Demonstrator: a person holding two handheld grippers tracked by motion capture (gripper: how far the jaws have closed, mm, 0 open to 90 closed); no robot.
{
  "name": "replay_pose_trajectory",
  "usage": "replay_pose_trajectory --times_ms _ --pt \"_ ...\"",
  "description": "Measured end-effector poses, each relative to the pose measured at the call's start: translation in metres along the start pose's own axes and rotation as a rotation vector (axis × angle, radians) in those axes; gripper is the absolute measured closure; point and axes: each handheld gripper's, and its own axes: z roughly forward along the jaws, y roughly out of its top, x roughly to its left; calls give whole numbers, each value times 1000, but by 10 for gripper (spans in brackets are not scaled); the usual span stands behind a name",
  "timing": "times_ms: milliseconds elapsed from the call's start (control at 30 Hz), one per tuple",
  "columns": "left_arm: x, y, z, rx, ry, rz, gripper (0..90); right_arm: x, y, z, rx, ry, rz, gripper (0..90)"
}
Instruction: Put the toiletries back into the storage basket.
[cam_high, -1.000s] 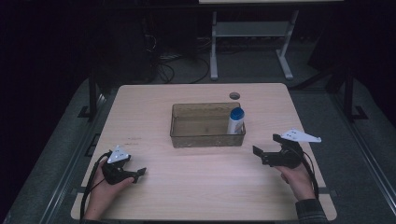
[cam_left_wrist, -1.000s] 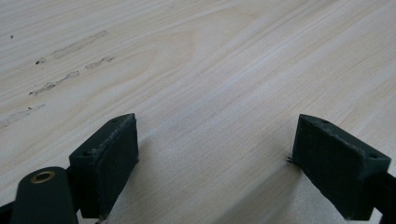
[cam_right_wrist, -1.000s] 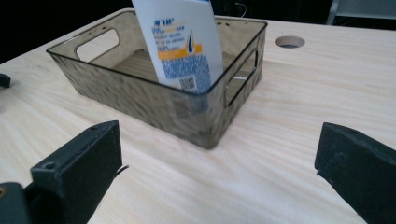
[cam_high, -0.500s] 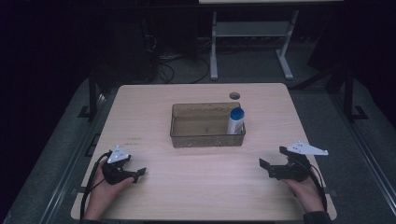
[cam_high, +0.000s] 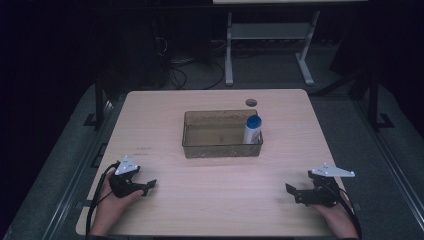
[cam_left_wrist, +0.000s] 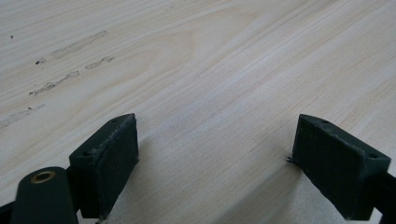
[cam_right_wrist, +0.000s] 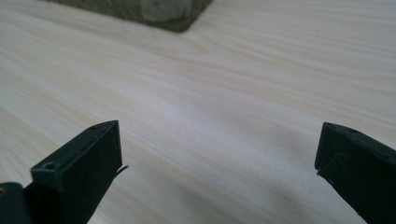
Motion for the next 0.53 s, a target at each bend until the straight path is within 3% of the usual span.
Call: replay_pose_trajectory --times_ms 300,533 --pt "0 0 0 0 0 0 131 -4 -11 4 87 -30 -21 5" --pt "0 0 0 0 0 1 132 -4 -13 6 104 -36 -33 5"
